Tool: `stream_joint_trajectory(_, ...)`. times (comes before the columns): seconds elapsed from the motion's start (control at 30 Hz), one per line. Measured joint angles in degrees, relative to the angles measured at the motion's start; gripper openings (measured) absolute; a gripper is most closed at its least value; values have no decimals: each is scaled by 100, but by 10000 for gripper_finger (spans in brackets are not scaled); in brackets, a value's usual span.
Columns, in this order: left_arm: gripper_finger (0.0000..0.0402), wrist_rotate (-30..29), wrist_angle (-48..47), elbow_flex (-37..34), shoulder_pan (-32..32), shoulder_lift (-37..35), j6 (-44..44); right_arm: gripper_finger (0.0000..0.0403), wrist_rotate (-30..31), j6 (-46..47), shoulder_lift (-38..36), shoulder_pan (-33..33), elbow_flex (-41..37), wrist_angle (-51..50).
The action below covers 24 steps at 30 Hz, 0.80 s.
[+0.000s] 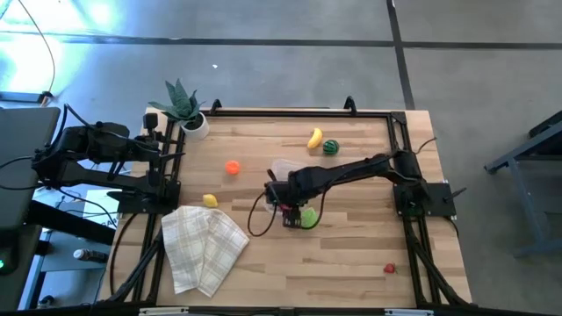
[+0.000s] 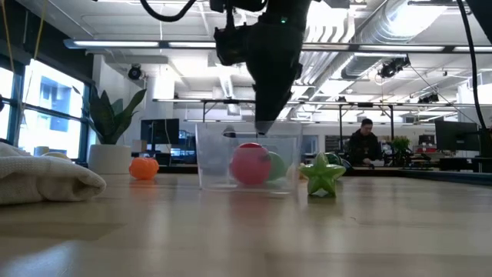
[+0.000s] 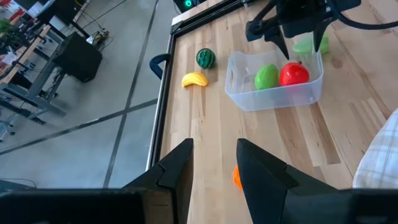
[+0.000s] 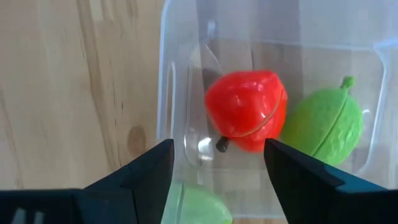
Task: Pick and placing Produce into tupperware
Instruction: Adjust the transparent bin, then put the strawberry into the transparent bin
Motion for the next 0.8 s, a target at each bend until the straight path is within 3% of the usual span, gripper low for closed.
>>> stream_joint_trajectory(0.4, 113, 2, 0, 0, -1, 0, 1, 240, 368, 501, -62, 189, 0, -404)
stream_joint_trajectory(0.8, 113, 2, 1, 0, 0, -1, 1, 240, 1496, 2967, -1134, 266, 0, -1692)
